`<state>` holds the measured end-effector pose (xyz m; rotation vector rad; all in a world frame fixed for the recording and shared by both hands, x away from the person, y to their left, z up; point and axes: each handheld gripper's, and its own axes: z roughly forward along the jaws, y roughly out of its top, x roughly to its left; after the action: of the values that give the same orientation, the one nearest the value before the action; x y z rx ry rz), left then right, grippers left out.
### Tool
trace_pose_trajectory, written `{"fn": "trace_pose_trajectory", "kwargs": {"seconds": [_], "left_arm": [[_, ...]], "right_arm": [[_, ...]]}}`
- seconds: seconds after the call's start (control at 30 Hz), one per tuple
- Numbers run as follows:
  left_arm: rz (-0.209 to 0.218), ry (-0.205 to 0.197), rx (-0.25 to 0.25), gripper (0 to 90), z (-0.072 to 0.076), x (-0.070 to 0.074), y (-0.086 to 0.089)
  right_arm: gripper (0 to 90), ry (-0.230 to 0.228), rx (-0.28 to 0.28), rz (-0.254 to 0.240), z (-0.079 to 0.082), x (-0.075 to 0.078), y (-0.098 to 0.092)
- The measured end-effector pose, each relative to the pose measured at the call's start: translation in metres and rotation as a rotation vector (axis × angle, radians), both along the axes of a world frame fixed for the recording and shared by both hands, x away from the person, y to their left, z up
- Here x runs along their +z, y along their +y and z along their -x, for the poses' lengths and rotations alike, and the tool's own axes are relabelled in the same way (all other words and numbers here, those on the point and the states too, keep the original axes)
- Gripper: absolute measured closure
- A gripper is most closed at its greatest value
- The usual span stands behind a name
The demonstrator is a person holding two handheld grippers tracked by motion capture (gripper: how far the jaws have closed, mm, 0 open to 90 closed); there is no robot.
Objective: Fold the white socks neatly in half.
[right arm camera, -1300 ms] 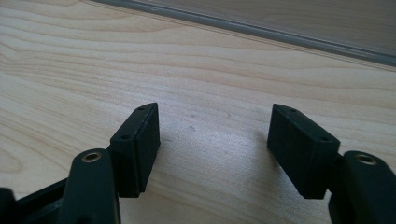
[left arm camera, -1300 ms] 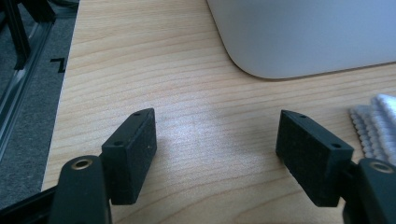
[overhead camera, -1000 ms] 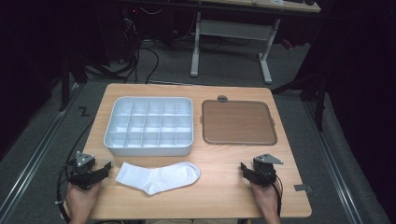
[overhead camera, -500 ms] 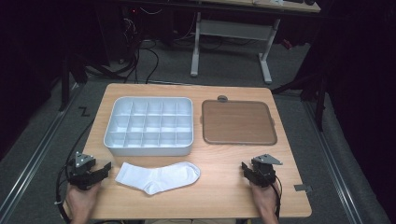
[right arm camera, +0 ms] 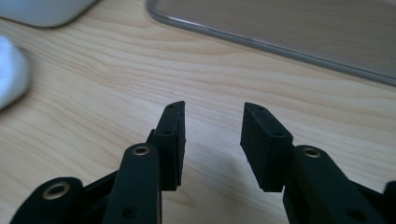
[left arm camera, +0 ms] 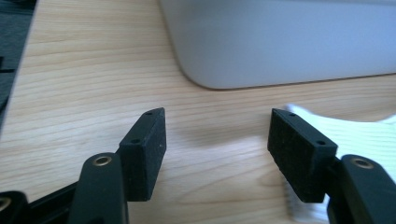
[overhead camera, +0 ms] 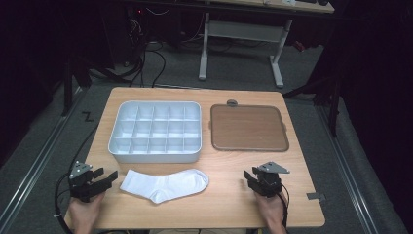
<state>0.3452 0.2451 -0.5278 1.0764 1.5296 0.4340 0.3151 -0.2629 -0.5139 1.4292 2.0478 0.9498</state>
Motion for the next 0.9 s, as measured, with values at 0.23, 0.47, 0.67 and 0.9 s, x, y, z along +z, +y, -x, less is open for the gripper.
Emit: {"fn": "trace_pose_trajectory", "kwargs": {"seconds": [0.23,0.47,0.67,0.9], "left_arm": [[0.012,0.011,-0.092,37.7,0.012,0.01,-0.024],[-0.014,0.074,-0.118,38.0,0.011,-0.003,-0.041],[-0.06,0.09,-0.127,38.6,0.012,-0.009,-0.051],[-0.108,0.09,-0.132,40.1,0.012,-0.01,-0.058]], "right_arm": [[62.1,0.005,0.11,-0.037,0.003,0.005,0.034],[62.1,0.024,0.204,-0.053,-0.003,0.006,0.066],[60.7,0.048,0.275,-0.063,-0.008,0.001,0.094],[55.1,0.052,0.295,-0.07,-0.013,-0.001,0.108]]}}
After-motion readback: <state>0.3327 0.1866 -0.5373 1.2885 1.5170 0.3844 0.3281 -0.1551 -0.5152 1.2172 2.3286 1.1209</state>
